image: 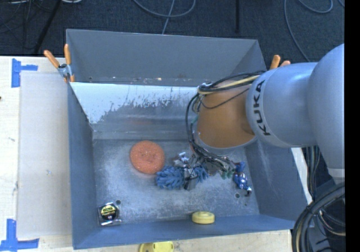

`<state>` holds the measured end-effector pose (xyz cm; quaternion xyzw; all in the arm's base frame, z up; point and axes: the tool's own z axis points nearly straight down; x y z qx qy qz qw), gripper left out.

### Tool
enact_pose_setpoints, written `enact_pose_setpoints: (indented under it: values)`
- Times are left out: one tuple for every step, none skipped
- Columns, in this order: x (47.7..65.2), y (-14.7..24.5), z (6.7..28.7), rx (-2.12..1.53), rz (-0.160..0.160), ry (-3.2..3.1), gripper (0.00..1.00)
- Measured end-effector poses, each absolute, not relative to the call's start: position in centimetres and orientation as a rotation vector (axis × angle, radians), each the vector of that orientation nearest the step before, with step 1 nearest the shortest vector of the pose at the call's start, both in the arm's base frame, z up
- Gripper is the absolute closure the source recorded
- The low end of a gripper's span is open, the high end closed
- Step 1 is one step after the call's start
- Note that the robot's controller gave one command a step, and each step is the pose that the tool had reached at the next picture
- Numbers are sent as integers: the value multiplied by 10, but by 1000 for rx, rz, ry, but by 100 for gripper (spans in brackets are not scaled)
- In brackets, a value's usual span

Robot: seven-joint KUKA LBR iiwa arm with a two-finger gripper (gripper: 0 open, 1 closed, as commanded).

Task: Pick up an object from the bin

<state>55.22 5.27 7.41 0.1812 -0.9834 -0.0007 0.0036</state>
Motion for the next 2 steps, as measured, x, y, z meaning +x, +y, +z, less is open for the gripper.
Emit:
enact_pose_setpoints:
  values:
    - [551,53,95,567,-3,-3078,100]
    - [553,53,117,568,-1,-3087,100]
